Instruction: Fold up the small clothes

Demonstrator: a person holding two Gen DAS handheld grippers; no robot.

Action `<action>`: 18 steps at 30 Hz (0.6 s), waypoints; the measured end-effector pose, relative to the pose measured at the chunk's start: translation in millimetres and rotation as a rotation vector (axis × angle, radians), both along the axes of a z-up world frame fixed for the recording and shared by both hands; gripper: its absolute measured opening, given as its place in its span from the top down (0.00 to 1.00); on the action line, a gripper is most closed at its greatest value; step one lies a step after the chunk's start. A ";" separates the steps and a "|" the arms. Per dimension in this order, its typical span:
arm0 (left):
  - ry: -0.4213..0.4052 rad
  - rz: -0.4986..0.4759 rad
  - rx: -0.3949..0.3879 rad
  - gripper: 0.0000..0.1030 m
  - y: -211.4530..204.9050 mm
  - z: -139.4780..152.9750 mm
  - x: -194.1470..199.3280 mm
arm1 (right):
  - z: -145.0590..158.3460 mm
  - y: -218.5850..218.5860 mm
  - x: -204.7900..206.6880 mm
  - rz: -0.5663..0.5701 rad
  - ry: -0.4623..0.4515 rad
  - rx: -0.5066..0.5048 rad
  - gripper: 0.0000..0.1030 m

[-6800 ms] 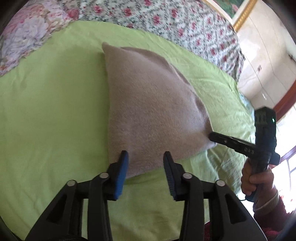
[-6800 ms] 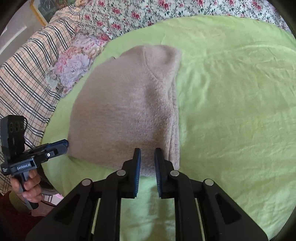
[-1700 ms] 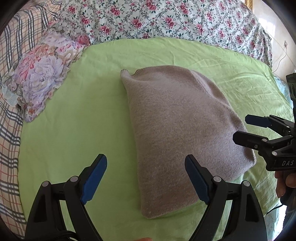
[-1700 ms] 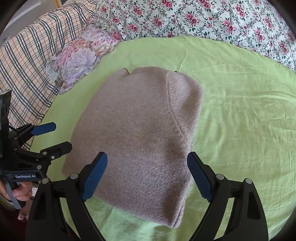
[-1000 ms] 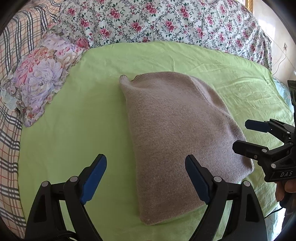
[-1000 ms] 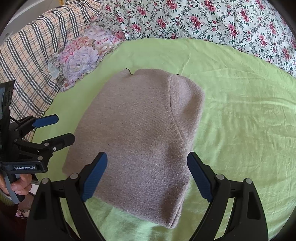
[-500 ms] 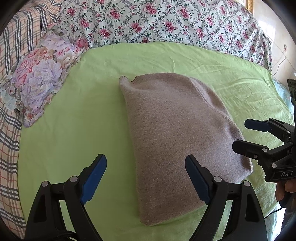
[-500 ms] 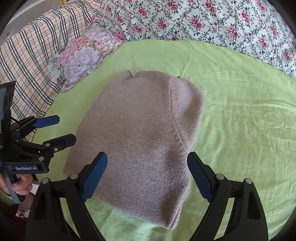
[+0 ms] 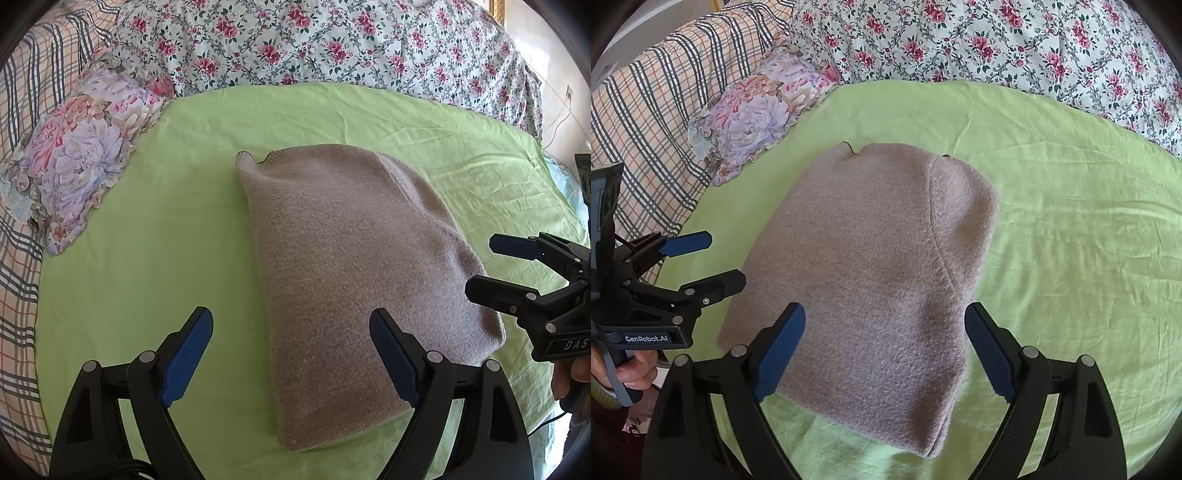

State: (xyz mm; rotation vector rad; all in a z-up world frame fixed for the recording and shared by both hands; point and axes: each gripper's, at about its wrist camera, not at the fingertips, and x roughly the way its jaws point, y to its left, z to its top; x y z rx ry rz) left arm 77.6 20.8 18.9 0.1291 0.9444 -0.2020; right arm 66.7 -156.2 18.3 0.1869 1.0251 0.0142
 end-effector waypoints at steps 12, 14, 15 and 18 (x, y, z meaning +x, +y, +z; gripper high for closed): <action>0.005 -0.010 -0.001 0.16 -0.3 -0.3 4.8 | 2.0 -0.9 3.2 -0.001 0.003 -0.005 0.14; 0.004 -0.012 0.001 0.16 -1.0 0.1 5.5 | 2.1 -0.7 3.3 -0.002 0.002 -0.005 0.14; 0.005 -0.014 0.000 0.16 -1.2 0.2 6.2 | 2.5 -1.4 4.1 -0.001 0.001 -0.005 0.14; 0.006 -0.015 -0.001 0.15 -1.5 0.2 7.1 | 3.0 -2.7 6.7 0.002 0.001 -0.004 0.14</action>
